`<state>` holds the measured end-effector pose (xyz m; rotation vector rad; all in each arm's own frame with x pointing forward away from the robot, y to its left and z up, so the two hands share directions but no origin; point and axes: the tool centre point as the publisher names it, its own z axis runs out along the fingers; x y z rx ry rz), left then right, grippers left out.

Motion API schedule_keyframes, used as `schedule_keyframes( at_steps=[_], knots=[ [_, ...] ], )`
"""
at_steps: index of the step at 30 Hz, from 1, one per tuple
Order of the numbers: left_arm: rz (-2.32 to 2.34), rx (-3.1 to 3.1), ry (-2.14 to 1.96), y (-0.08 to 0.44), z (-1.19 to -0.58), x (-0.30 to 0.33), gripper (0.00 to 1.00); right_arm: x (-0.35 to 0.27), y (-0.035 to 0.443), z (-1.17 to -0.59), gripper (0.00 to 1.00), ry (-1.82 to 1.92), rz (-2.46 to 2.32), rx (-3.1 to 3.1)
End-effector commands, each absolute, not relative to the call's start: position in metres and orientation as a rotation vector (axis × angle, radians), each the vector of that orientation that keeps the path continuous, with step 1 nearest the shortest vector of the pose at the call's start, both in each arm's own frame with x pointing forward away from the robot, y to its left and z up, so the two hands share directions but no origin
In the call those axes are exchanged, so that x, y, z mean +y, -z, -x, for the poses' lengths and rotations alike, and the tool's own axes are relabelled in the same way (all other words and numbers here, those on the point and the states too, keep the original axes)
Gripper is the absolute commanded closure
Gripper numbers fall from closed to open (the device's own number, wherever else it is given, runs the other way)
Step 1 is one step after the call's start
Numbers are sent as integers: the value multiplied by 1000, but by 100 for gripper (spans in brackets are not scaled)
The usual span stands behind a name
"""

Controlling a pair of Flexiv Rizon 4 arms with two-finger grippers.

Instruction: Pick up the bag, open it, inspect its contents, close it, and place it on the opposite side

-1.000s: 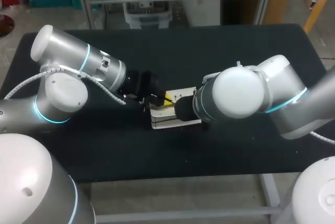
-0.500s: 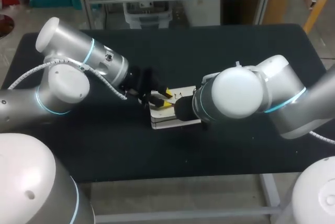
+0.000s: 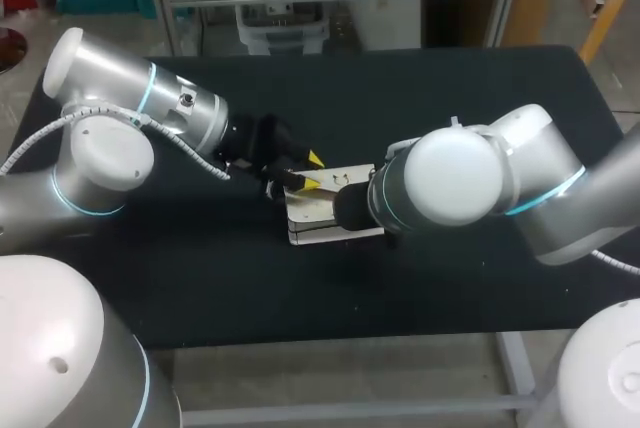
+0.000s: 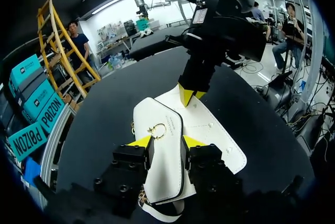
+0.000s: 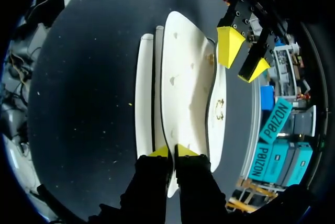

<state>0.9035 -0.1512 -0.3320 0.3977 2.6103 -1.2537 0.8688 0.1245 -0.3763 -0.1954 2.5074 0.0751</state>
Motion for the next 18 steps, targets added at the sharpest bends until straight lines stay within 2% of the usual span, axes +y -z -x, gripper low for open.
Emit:
schedule_keyframes(
  at_steps=[1, 8, 12, 18],
  knots=[
    [-407, 2613, 1281, 336, -911, -152, 65, 124, 378, -868, 100, -77, 195, 2504],
    [-397, 2656, 1239, 349, -909, -154, 67, 124, 378, -868, 100, -77, 195, 2504],
    [-390, 2692, 1220, 359, -909, -156, 81, 124, 378, -868, 100, -77, 195, 2504],
    [-376, 2711, 1208, 364, -906, -151, 76, 124, 378, -868, 100, -77, 195, 2504]
  ],
)
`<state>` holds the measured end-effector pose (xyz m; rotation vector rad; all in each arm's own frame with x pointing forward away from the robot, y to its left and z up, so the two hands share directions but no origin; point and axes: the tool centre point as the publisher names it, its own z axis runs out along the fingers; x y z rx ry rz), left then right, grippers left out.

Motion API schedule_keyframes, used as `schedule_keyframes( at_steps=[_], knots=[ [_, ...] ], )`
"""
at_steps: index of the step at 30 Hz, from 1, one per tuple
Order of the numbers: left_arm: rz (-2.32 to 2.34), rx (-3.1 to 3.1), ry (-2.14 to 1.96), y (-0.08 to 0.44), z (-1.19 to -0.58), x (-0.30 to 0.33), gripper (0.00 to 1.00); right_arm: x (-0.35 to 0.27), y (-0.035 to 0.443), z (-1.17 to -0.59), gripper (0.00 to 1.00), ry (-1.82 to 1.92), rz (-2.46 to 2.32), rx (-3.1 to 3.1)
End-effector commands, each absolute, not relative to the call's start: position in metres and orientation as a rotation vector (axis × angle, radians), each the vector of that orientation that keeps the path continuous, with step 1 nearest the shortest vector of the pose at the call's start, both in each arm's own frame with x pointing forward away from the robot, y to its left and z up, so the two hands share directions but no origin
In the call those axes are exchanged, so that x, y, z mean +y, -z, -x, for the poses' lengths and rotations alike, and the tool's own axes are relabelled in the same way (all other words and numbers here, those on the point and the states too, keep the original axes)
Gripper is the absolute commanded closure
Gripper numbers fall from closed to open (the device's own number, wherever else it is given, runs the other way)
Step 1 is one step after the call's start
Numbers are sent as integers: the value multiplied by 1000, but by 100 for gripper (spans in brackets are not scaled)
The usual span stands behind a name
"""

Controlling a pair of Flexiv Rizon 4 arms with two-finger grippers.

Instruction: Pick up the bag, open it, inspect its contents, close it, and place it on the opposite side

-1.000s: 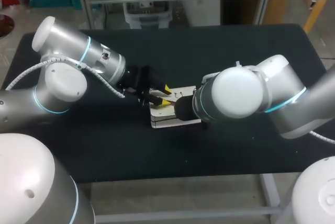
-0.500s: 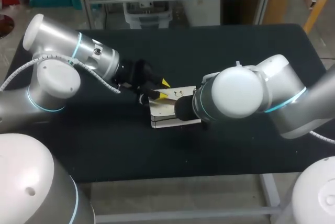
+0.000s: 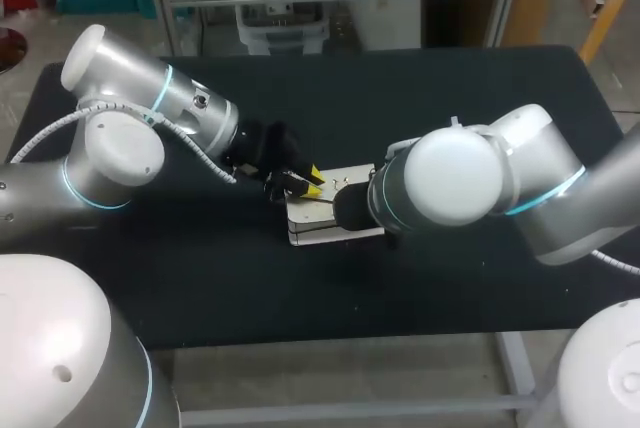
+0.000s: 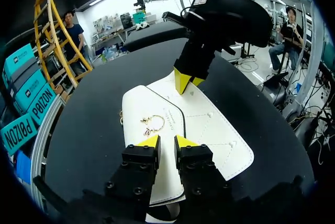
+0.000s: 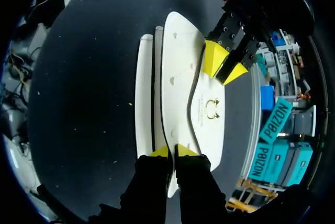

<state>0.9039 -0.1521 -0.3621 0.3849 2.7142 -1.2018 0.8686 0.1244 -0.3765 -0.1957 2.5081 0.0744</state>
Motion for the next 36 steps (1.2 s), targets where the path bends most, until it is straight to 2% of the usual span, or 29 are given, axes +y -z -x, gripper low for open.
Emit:
schedule_keyframes(
  at_steps=[1, 6, 7, 8, 9, 12, 15, 19, 21, 23, 31, 33, 36],
  knots=[
    [-368, 2698, 1221, 361, -906, -149, 73, 124, 378, -868, 100, -77, 195, 2504],
    [-345, 2648, 1271, 342, -904, -142, 53, 124, 376, -868, 100, -92, 202, 2506],
    [-339, 2647, 1287, 339, -904, -142, 40, 124, 374, -868, 96, -112, 207, 2514],
    [-338, 2647, 1286, 337, -904, -141, 33, 124, 372, -868, 54, -129, 213, 2512],
    [-328, 2647, 1280, 336, -904, -142, 30, 124, 369, -867, 0, -151, 221, 2509],
    [-295, 2656, 1280, 331, -903, -142, 25, 124, 360, -864, 0, -192, 234, 2500],
    [-246, 2672, 1302, 326, -902, -140, 13, 122, 351, -863, 0, -281, 255, 2499],
    [-170, 2698, 1341, 318, -901, -138, 13, 120, 338, -863, 0, -373, 260, 2519],
    [-96, 2714, 1348, 312, -900, -136, 9, 119, 331, -863, 0, -438, 276, 2517],
    [-23, 2737, 1342, 307, -900, -133, 1, 119, 323, -864, 0, -435, 261, 2541],
    [494, 2920, 1305, 297, -901, -120, 0, 115, 295, -878, 0, -547, 124, 2710],
    [476, 2994, 1158, 297, -896, -115, 0, 110, 292, -881, 0, -624, 107, 2738],
    [476, 2994, 1158, 297, -896, -115, 0, 107, 290, -882, 0, -581, 137, 2770]
  ],
)
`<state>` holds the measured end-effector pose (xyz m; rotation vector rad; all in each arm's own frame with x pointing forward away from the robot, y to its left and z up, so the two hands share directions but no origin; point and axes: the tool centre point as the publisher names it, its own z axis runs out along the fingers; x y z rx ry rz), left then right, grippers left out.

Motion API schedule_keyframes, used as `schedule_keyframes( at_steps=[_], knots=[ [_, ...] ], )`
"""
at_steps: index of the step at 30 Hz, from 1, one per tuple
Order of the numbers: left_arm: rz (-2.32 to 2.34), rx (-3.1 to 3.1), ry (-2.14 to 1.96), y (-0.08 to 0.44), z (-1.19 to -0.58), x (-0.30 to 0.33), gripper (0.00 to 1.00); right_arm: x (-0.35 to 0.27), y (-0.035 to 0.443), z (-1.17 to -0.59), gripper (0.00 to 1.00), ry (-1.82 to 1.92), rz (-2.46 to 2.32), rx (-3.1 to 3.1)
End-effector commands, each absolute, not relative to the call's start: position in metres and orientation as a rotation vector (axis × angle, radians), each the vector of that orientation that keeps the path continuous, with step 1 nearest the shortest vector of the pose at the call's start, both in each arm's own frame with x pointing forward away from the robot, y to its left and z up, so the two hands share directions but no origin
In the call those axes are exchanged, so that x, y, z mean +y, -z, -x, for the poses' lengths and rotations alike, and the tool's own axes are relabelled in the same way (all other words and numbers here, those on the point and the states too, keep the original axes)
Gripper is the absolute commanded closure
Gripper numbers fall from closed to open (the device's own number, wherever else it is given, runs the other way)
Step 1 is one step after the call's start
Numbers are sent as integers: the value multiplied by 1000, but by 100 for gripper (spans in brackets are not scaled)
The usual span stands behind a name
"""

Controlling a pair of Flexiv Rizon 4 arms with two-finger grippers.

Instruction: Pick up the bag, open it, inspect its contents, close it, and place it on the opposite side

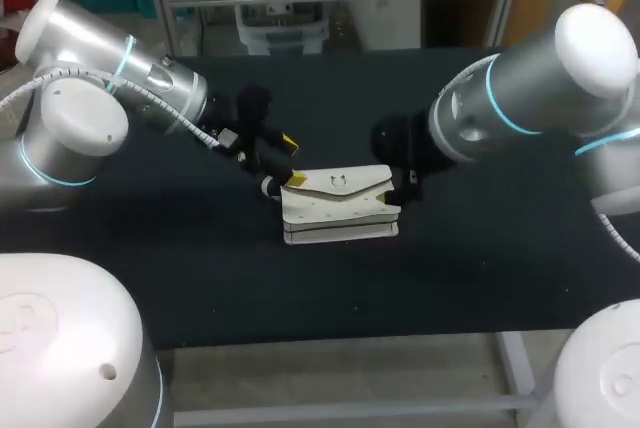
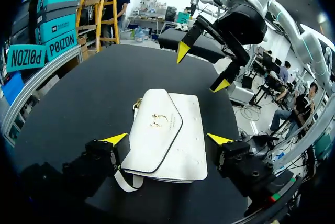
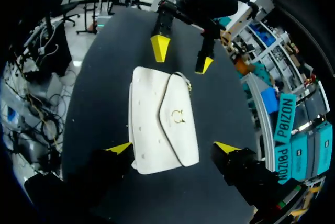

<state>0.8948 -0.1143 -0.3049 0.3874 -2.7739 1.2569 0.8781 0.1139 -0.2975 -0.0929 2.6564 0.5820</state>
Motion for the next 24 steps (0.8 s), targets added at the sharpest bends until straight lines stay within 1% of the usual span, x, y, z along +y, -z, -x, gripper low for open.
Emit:
schedule_keyframes(
  at_steps=[1, 11, 13, 21, 24],
  knots=[
    [-446, -2803, -1084, 297, -896, -115, 0, 107, 290, -882, 0, -581, 137, 2770],
    [-459, -2800, -1104, 296, -896, -118, 0, 107, 290, -882, 0, -581, 137, 2770],
    [-497, -2808, -1092, 296, -894, -120, 0, 109, 289, -890, 0, -549, 89, 2804],
    [-968, -2835, -913, 282, -896, -114, 0, 107, 272, -918, 0, -422, -102, 2967],
    [-1143, -2814, -826, 277, -900, -110, 0, 102, 267, -933, 0, -372, -284, 3036]
  ],
)
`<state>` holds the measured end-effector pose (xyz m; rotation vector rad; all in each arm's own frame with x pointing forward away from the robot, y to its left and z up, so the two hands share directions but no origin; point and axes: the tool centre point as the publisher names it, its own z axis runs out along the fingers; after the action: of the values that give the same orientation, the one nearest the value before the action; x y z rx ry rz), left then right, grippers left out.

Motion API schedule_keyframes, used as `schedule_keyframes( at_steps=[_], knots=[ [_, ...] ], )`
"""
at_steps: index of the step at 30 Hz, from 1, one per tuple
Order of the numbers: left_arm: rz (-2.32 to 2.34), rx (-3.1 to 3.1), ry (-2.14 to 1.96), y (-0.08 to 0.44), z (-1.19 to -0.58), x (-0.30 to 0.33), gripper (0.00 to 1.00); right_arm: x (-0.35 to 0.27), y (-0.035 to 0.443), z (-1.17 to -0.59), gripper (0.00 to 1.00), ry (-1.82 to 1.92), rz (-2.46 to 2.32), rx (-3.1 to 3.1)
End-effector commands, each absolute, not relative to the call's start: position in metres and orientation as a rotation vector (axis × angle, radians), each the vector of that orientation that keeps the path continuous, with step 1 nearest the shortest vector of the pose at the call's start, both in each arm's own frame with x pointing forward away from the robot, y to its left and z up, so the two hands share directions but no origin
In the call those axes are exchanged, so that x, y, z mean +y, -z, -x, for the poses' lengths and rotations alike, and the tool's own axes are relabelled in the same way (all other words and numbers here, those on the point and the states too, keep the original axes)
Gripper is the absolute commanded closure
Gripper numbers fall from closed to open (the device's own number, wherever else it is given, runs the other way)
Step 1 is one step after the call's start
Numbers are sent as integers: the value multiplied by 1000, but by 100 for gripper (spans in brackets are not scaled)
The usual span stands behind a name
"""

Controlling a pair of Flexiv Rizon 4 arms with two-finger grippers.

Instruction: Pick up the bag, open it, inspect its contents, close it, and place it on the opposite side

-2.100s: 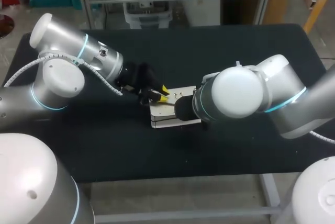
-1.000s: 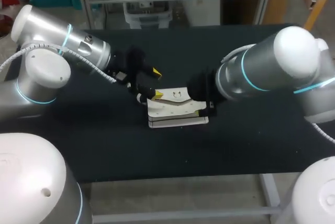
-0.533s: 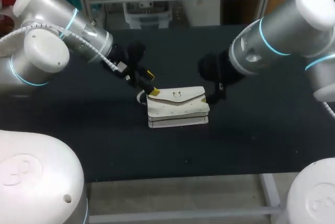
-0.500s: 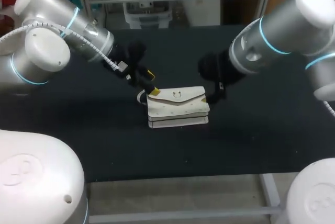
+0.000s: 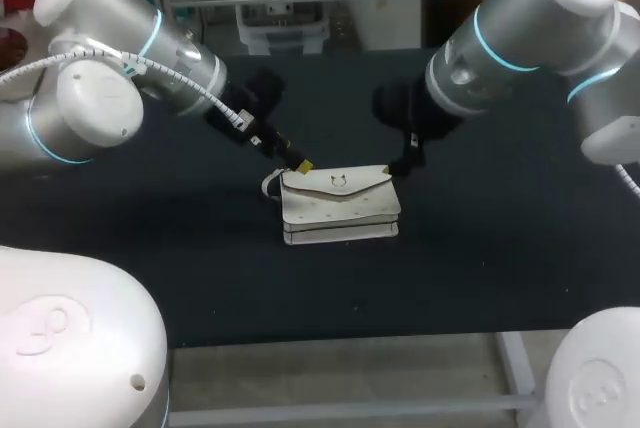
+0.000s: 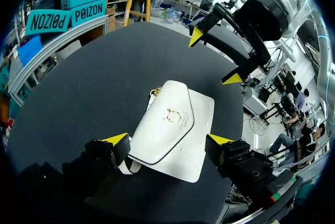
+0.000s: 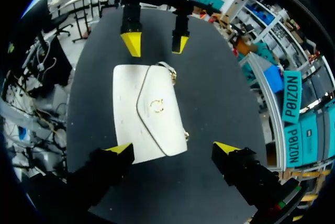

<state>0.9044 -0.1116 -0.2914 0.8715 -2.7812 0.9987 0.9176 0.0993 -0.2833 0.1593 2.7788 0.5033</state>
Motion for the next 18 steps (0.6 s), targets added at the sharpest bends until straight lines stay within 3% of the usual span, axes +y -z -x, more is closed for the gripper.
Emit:
schedule_keyframes(
  at_steps=[1, 13, 18],
  knots=[
    [-1186, -2801, -796, 276, -902, -109, 0, 100, 264, -936, 0, -391, -351, 3058],
    [-1665, -2222, -759, 272, -925, -91, 0, 77, 238, -954, 0, -524, -1005, 3168],
    [-1793, -1968, -794, 281, -926, -87, 0, 68, 243, -953, 0, -802, -1173, 3177]
  ],
)
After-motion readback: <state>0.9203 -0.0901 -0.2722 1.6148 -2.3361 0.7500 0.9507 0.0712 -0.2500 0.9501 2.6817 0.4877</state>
